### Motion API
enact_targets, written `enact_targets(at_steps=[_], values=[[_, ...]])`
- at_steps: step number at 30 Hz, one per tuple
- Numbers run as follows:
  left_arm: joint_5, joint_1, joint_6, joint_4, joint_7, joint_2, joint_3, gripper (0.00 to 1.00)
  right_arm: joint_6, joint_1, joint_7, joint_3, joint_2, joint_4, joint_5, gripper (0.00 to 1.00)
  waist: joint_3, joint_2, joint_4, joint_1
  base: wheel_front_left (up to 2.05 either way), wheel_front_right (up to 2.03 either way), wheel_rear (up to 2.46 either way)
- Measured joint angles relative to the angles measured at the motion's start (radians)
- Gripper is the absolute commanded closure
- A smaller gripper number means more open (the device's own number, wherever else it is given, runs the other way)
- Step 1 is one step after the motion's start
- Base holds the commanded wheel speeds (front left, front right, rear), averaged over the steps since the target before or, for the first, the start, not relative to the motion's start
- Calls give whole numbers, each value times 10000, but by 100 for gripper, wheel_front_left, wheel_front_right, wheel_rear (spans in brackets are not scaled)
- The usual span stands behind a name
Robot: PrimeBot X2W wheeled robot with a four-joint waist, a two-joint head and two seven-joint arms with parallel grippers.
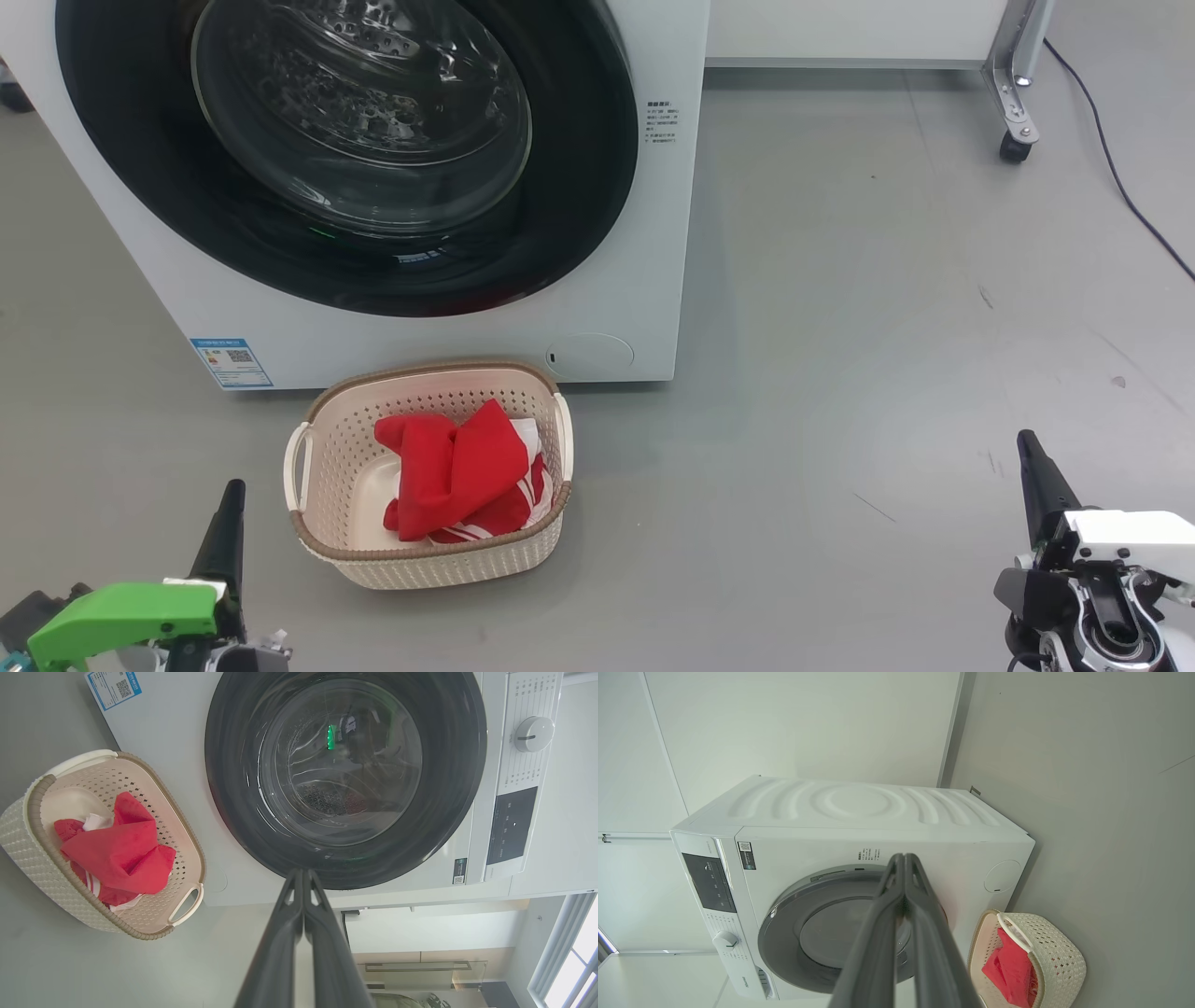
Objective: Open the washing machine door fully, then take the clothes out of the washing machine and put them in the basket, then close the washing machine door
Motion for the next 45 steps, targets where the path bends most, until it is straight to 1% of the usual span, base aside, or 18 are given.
enact_targets(at_steps=[4, 45], values=[[-259, -3, -2, 10, 86, 4, 58, 100, 31, -37, 117, -90, 40, 38, 314, 100, -4, 0, 5, 0, 0, 0, 0], [-259, -10, -6, 12, 88, 4, 100, 100, 48, -59, 119, -121, 48, 111, 314, 100, -4, 0, 4, 0, 0, 0, 0]])
